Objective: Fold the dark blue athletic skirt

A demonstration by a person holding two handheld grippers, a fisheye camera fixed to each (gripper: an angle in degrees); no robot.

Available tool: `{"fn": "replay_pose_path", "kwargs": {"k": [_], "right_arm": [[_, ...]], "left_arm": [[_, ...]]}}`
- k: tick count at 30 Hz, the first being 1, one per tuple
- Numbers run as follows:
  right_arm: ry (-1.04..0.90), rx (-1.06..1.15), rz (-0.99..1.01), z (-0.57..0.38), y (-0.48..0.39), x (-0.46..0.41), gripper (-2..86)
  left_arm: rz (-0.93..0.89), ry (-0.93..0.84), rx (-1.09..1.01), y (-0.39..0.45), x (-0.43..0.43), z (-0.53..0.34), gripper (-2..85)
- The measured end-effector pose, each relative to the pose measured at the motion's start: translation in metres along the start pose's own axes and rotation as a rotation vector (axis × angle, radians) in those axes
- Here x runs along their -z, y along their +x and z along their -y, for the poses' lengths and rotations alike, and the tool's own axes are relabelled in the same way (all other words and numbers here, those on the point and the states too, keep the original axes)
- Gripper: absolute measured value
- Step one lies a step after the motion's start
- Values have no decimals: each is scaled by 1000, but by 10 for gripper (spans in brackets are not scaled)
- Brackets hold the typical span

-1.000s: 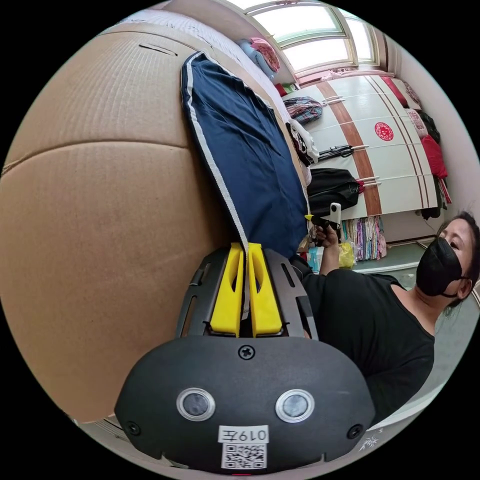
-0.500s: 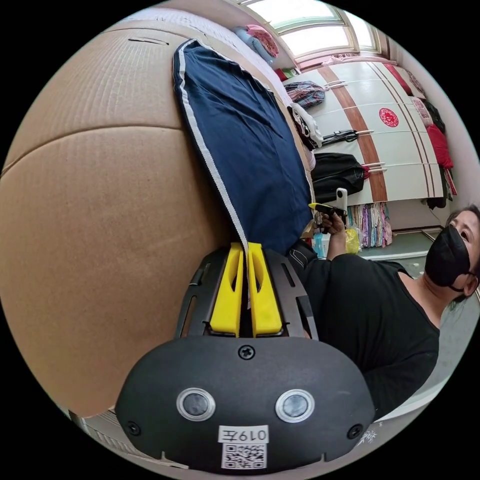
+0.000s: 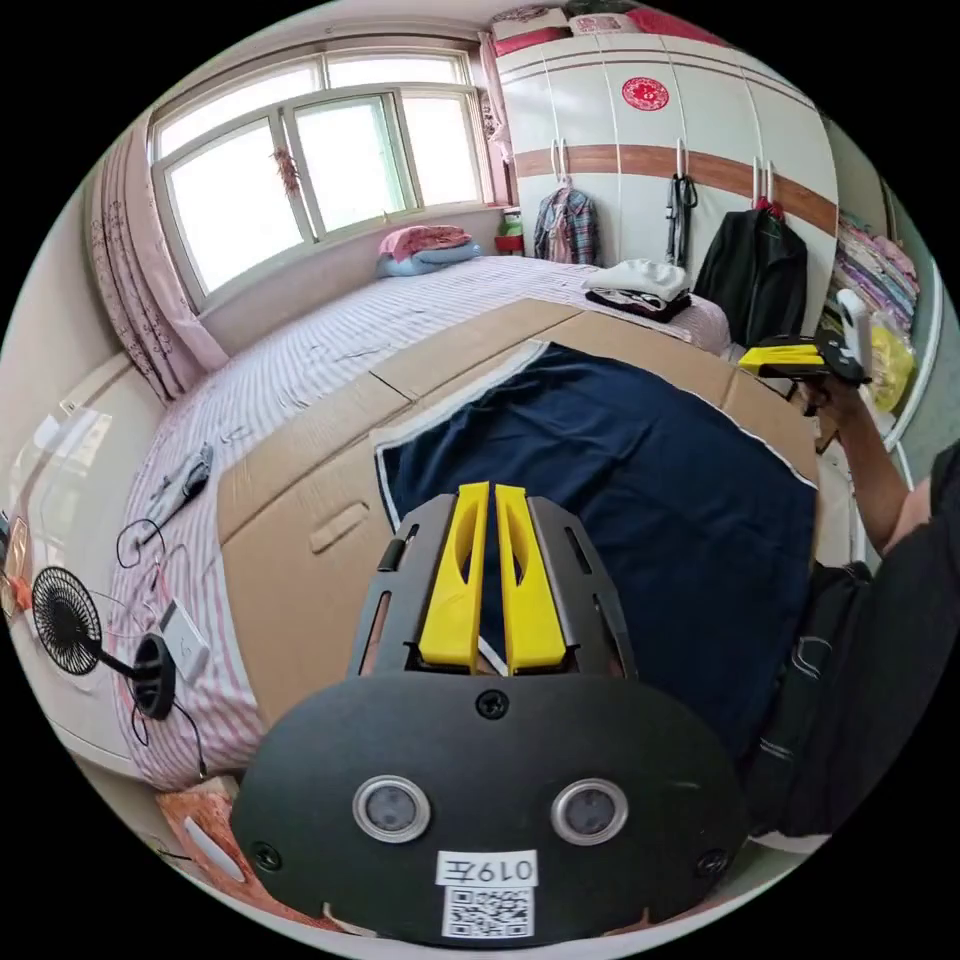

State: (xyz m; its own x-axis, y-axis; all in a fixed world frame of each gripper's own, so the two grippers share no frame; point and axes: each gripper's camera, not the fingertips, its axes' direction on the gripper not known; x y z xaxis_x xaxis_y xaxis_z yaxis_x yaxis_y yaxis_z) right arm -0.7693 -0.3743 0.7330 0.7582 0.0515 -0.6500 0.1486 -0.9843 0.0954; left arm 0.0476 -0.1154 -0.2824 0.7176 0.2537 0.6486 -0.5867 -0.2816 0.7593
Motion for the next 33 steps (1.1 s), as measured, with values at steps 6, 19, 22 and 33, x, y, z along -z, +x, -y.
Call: {"fn": "replay_pose_path", "kwargs": {"k": [6, 19, 22, 33], "right_arm": [[-53, 86, 353, 114, 35, -114, -9], [-276, 183, 484, 286, 66, -379, -8], [-289, 186, 518, 299, 56, -421, -2], [-345, 335, 542, 340, 10, -506, 63]], "left_arm": [[-146, -150, -117, -37, -152, 159, 65], [-254, -273, -315, -62, -286, 278, 66], [-274, -274, -321, -67, -299, 290, 65], [-236, -223, -404, -55, -318, 317, 46]]}}
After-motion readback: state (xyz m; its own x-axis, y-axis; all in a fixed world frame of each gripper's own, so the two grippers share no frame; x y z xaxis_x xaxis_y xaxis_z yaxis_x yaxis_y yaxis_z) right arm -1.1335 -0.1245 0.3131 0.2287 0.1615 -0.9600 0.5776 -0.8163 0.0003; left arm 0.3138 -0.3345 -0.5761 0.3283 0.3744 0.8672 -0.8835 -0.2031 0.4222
